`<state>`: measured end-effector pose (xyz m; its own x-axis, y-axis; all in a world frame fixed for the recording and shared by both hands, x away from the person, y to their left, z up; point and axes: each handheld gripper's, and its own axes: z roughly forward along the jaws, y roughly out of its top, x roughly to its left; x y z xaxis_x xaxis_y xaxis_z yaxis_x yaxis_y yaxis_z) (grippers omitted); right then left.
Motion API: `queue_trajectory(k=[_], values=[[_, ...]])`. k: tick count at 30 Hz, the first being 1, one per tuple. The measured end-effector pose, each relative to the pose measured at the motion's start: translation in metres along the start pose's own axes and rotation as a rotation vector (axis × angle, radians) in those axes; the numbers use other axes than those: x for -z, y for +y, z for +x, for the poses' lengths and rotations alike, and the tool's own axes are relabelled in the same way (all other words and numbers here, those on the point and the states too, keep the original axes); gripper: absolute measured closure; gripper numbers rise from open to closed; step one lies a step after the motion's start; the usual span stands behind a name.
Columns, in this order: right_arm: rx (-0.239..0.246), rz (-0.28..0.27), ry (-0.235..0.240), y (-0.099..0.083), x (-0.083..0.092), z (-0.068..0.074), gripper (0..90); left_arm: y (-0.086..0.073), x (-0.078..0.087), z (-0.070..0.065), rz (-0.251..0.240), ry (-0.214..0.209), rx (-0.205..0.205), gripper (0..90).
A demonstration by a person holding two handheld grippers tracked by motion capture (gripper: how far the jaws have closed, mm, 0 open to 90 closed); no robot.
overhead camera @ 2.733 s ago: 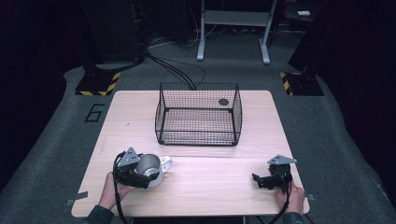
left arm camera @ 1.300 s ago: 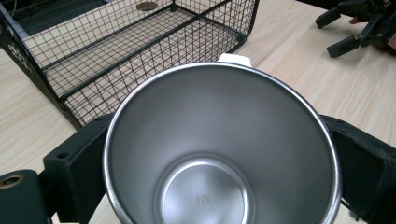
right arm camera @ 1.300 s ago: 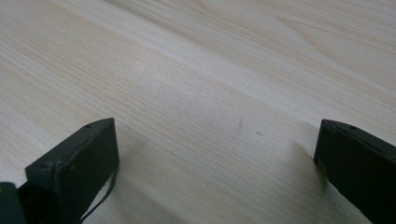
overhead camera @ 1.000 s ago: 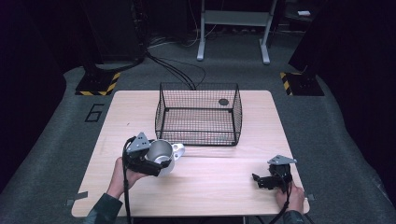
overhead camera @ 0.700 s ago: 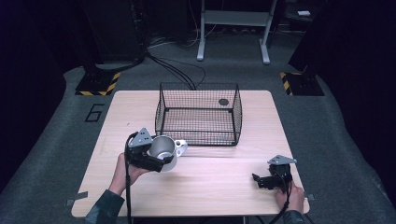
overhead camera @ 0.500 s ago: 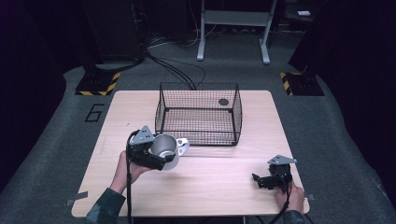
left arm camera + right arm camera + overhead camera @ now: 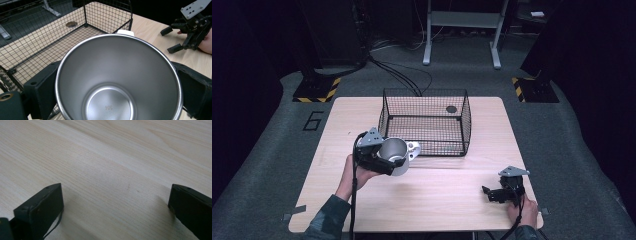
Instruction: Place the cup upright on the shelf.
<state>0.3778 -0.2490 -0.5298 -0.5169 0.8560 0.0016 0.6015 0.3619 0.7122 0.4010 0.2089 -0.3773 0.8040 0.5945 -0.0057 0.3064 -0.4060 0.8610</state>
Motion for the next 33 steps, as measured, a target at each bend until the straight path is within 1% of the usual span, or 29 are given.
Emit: queue_trajectory(k=[6,9,12,17,18,20,21,22,23,24,26,27,28,33], values=[[0.004,0.0,0.0,0.0,0.0,0.0,0.0,0.006,-0.003,0.004,-0.006,0.004,0.004,6.2],[0.0,0.0,0.0,0.0,0.0,0.0,0.0,0.013,-0.005,0.007,0.001,-0.002,-0.002,6.2],[0.006,-0.001,0.0,0.0,0.0,-0.001,0.0,0.017,-0.006,0.008,-0.012,0.004,-0.002,6.2],[0.0,0.0,0.0,0.0,0.0,0.0,0.0,0.025,-0.009,0.011,-0.012,0.007,-0.007,6.2],[0.007,-0.001,0.0,0.0,0.0,-0.001,0.0,0.026,-0.01,0.012,-0.016,0.004,-0.006,6.2],[0.002,0.0,0.0,0.0,0.0,0.0,0.0,0.029,-0.011,0.013,-0.015,0.004,-0.005,6.2],[0.007,-0.001,0.0,0.0,0.0,-0.001,0.0,0.03,-0.012,0.014,-0.019,0.009,-0.003,6.2],[-0.001,0.0,0.0,0.0,0.0,0.0,0.0,0.032,-0.013,0.015,-0.017,0.004,0.003,6.2],[0.006,-0.001,0.0,0.0,0.0,-0.001,0.0,0.033,-0.014,0.016,-0.02,0.006,0.002,6.2],[0.0,0.0,0.0,0.0,0.0,0.0,0.0,0.034,-0.014,0.017,-0.019,0.006,0.003,6.2],[0.004,-0.001,0.0,0.0,0.0,0.0,0.0,0.036,-0.015,0.018,-0.015,0.01,0.002,6.2],[0.001,0.0,0.0,0.0,0.0,0.0,0.0,0.039,-0.017,0.021,-0.02,0.008,0.006,6.2],[0.007,-0.001,0.0,0.0,0.0,-0.001,0.0,0.04,-0.018,0.022,-0.026,0.012,0.006,6.2],[0.002,0.0,0.0,0.0,0.0,0.0,0.0,0.046,-0.021,0.026,-0.023,0.013,0.008,6.2]])
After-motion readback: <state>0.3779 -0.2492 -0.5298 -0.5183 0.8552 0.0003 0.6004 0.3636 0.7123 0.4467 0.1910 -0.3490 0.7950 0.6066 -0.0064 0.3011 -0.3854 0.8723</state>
